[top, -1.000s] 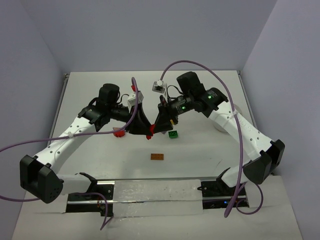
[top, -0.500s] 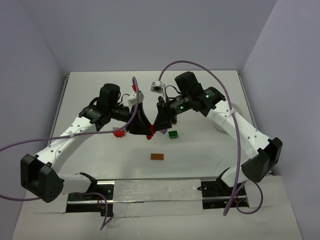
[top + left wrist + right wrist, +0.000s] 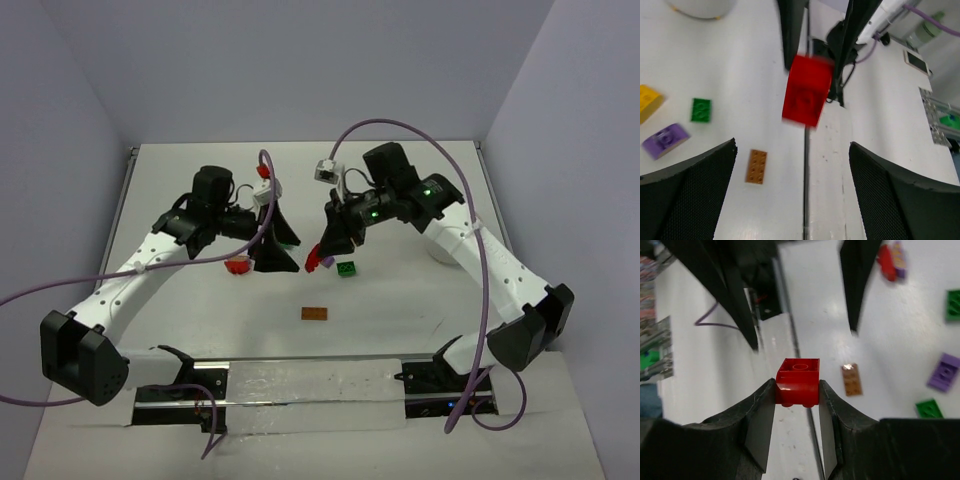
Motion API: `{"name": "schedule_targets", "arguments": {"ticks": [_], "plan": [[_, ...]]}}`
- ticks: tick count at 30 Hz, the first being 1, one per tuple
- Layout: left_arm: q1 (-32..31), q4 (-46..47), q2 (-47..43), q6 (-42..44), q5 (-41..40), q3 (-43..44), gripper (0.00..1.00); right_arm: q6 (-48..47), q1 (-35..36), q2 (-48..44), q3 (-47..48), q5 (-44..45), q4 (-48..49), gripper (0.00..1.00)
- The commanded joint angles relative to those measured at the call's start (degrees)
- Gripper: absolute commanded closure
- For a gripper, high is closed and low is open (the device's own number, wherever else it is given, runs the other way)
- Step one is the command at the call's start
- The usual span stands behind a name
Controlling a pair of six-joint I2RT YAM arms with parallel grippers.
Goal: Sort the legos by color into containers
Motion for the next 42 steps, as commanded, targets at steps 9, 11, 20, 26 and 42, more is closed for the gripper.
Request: {"name": "schedule_targets", "arguments": {"ticks": [9, 11, 20, 26, 42], "plan": [[12.1, -19.5, 0.2, 15.3, -5.4, 6.8, 0.01, -22.8, -25.1, -1.8, 1.8, 23.3, -11.1, 1.00], [12.5, -19.4, 0.3, 16.5, -4.7, 6.2, 0.01, -25.1, -27.3, 0.6, 3.3, 27.2, -11.0, 1.00], [12.8, -23.0, 1.3, 20.2, -4.8, 5.9, 0.01, -32.0, -34.1, 9.9, 8.1, 36.0, -7.7, 1.00], [12.9, -22.4, 1.4, 20.3, -5.1, 4.9, 0.01, -33.3, -36.2, 13.1, 8.4, 38.2, -5.7, 1.00], [13.0, -23.4, 3.3, 21.0, -4.9, 5.9, 0.01, -36.6, -37.9, 18.8, 8.3, 40.6, -4.1, 0.94]]}}
